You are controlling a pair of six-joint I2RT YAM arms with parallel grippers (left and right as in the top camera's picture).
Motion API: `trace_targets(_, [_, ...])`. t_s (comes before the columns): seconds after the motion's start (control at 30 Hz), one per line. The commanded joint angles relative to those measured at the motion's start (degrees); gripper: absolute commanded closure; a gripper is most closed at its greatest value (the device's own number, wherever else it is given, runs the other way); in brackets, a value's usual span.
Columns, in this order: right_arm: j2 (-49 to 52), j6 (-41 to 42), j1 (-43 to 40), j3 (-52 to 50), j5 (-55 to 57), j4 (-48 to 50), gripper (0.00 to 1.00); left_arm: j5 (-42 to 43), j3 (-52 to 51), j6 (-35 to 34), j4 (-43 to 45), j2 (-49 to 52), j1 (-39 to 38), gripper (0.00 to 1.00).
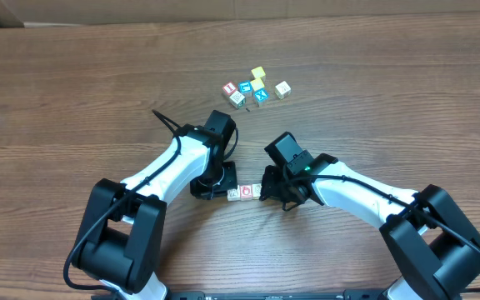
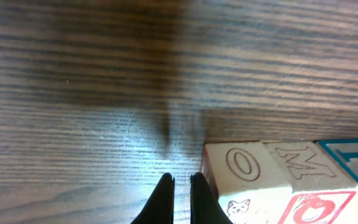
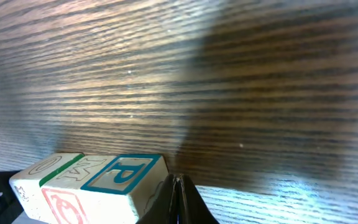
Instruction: Flip 3 blocks
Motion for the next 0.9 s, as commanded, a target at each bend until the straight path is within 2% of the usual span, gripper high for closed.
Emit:
trace_targets(0.0, [0.1,-2.3,0.1,0.3,-0.9,1.1,0.96,-0.8,-0.5,0.0,0.2,0.3,-0.3,0.96])
trace_targets(0.87, [-1.6,-2.6,0.0,0.3,2.1,0.4,0.96,-0.8,-0.5,0.1,-1.5,0.3,-0.3,0.96])
